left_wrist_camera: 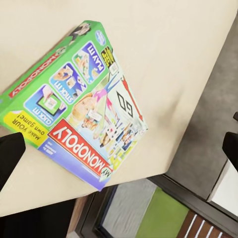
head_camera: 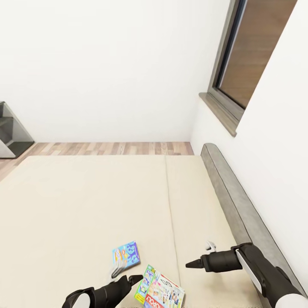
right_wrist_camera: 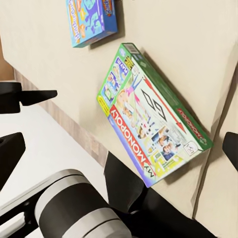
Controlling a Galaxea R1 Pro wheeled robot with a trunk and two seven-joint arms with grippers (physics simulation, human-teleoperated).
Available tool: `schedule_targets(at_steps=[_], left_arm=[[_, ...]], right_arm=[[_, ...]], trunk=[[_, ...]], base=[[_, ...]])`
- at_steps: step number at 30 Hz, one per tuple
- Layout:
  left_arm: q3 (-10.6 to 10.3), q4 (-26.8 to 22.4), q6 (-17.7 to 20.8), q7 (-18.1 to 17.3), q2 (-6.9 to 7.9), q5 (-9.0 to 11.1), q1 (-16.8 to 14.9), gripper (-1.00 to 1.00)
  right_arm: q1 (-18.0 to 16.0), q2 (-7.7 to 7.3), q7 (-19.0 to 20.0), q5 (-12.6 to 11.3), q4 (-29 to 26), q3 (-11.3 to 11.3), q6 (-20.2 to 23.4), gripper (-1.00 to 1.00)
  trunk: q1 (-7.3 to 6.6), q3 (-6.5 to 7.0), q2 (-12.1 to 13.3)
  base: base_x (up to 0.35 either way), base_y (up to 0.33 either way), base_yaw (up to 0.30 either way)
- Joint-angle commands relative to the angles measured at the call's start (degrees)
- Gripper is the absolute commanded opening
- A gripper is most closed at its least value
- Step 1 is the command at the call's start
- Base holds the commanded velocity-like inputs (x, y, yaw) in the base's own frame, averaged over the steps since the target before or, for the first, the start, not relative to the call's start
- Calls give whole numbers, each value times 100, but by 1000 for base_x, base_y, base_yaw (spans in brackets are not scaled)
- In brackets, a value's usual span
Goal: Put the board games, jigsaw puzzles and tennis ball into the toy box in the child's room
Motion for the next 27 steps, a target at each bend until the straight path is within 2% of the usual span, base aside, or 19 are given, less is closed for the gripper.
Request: schedule_targets(at_steps=[1,27], left_arm=[[-5,0,10,-12,4,-2,-4,100],[2,16,-1,-14,4,-2,-10,100]], right_arm=[[-5,-7,-24,-59,0,20,20,100],[-18,5,-35,-59,9,19,-87,100]], trunk=[[0,-14,-3],[0,-256,-3]], base=[[0,0,0],[0,0,0]])
